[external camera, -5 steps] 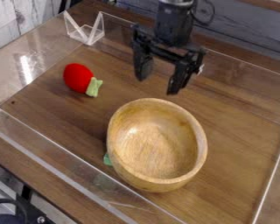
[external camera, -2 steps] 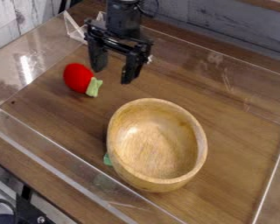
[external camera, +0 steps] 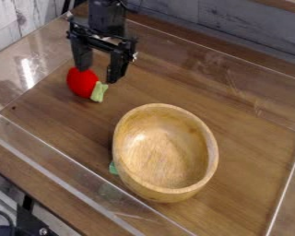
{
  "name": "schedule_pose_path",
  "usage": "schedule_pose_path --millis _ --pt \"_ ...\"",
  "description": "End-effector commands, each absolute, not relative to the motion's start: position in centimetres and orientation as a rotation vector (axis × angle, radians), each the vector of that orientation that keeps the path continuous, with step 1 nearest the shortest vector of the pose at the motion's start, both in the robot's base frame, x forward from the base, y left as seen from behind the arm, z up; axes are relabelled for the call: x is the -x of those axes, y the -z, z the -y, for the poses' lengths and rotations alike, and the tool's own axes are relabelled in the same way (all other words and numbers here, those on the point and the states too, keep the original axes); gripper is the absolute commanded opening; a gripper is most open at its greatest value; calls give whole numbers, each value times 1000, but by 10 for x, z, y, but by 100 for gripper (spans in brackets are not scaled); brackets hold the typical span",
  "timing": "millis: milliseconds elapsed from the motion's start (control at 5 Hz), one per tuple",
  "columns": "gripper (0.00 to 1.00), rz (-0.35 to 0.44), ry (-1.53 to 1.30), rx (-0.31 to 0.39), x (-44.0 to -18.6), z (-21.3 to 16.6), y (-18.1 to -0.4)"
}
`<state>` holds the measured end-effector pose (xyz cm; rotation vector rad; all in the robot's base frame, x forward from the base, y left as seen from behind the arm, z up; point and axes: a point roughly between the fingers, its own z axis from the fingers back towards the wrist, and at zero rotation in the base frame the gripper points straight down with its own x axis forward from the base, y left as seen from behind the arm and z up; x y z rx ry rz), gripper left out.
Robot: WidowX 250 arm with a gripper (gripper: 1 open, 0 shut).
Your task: Move the red object to the right side of the table
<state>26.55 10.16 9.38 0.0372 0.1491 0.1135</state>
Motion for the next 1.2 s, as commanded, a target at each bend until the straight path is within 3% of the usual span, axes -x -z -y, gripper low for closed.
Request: schedule_pose_path --millis 0,400,800,1000 --pt "100 -89 -111 -59 -271 -116 -108" --pt "100 -76 -49 -54 -295 -134 -102" --pt "100 -57 43 -44 -288 -150 -98" --pt "100 -47 115 -34 -297 -163 -94"
